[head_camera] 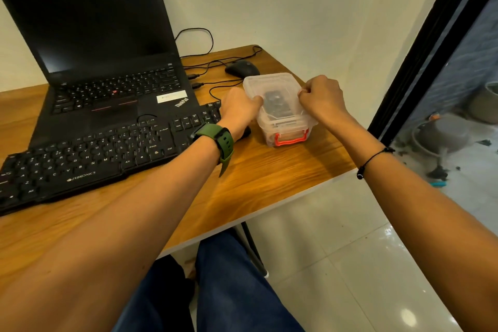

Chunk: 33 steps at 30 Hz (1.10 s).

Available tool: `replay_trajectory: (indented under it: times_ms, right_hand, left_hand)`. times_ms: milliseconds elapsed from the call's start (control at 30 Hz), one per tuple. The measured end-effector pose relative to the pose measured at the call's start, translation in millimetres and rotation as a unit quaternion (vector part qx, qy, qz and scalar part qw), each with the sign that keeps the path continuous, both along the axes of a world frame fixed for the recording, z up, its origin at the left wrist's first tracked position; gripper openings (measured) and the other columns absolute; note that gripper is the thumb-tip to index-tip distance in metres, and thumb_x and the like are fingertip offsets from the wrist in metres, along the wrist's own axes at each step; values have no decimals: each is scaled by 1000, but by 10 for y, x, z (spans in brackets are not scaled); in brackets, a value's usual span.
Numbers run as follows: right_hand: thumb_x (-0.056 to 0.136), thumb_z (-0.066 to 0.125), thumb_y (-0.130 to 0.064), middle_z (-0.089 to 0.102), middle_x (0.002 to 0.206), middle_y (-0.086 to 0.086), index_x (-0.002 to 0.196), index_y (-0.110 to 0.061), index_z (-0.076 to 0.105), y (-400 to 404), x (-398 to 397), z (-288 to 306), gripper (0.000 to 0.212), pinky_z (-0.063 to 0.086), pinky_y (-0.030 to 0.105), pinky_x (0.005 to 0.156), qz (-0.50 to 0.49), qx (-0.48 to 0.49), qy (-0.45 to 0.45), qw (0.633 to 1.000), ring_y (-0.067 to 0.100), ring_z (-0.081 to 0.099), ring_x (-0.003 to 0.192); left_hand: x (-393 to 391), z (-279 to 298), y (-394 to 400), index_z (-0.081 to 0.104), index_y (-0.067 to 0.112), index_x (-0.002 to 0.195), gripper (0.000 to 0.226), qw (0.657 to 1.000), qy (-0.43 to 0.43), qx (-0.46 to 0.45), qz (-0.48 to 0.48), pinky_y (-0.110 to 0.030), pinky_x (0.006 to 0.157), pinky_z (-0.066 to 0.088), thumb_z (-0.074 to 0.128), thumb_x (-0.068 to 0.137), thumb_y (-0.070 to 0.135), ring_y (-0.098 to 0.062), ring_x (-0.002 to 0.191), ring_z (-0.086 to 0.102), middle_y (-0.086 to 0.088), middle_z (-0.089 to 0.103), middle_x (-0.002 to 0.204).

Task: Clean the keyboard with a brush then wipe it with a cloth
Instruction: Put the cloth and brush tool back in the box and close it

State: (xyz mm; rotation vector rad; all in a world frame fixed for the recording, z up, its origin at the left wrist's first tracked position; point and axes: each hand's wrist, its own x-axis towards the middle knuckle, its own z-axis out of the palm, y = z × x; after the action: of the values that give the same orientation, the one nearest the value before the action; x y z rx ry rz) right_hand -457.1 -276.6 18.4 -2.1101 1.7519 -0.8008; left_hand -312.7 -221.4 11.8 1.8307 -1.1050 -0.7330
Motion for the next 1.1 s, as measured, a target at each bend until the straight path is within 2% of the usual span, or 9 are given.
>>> replay_trajectory:
  times_ms: [100,267,367,533,800,900,1000,1067,1100]
  right_hand:
    - [92,50,-17,65,100,14,102,-2,65,-4,15,-31,23,45,30,67,-14,-24,21,999,22,53,76]
    - [90,53,-16,64,97,13,100,-2,64,-33,-23,-81,20,43,30,65,-26,-15,48,998,24,52,76]
    - [90,53,-17,64,95,12,98,-2,65,-59,-29,-109,21,44,30,64,-21,-15,39,999,23,53,75]
    - [90,55,-19,64,99,13,101,-2,65,-92,-29,-86,23,44,29,64,-7,-2,31,999,22,53,77]
    - [93,49,-19,63,98,15,101,0,64,-80,-8,-125,25,38,27,64,-4,-5,30,1000,21,50,76]
    - [95,46,-19,56,87,11,100,1,63,-63,-9,-143,27,37,26,65,-3,-9,26,1000,21,48,75]
    - [95,42,-18,51,74,6,87,-1,63,-50,-5,-188,28,38,28,63,-13,5,-18,1000,21,48,70]
    - [95,40,-17,52,73,7,80,-3,60,-31,-10,-196,28,38,29,62,-15,18,-40,999,22,49,70]
    - [95,40,-17,54,78,9,81,-4,60,-25,-11,-187,28,39,30,63,-11,27,-49,998,22,50,73]
  left_hand:
    - [-29,-53,-1,62,6,85,22,1000,-20,1,-13,-37,64,43,57,88,27,-42,95,61,-16,62,85]
    - [-76,-102,-34,63,-1,97,31,999,-44,8,-25,-39,69,49,56,89,28,-40,93,62,-20,64,90]
    - [-81,-114,-41,62,-1,100,31,998,-50,17,-28,-36,64,47,54,91,28,-33,73,58,-20,64,90]
    - [-91,-73,-55,57,0,102,29,998,-13,53,-10,-22,35,37,50,94,27,-15,41,46,-6,54,67]
    - [-86,-90,-104,57,0,105,28,998,40,55,0,-20,36,43,51,94,25,-10,31,46,-5,54,63]
    - [-112,-148,-81,57,0,103,28,998,49,41,-3,-22,36,41,48,95,25,-15,38,47,-7,56,66]
    - [-148,-230,-97,50,4,115,30,999,28,16,2,-28,41,44,43,96,26,-21,55,54,-16,61,102]
    - [-149,-212,-99,29,14,139,47,1000,-5,-2,-18,-39,64,55,43,95,23,-31,84,62,-20,46,131]
    - [-138,-195,-99,19,19,145,55,998,-52,-1,-41,-45,80,53,42,95,21,-36,99,58,-20,34,139]
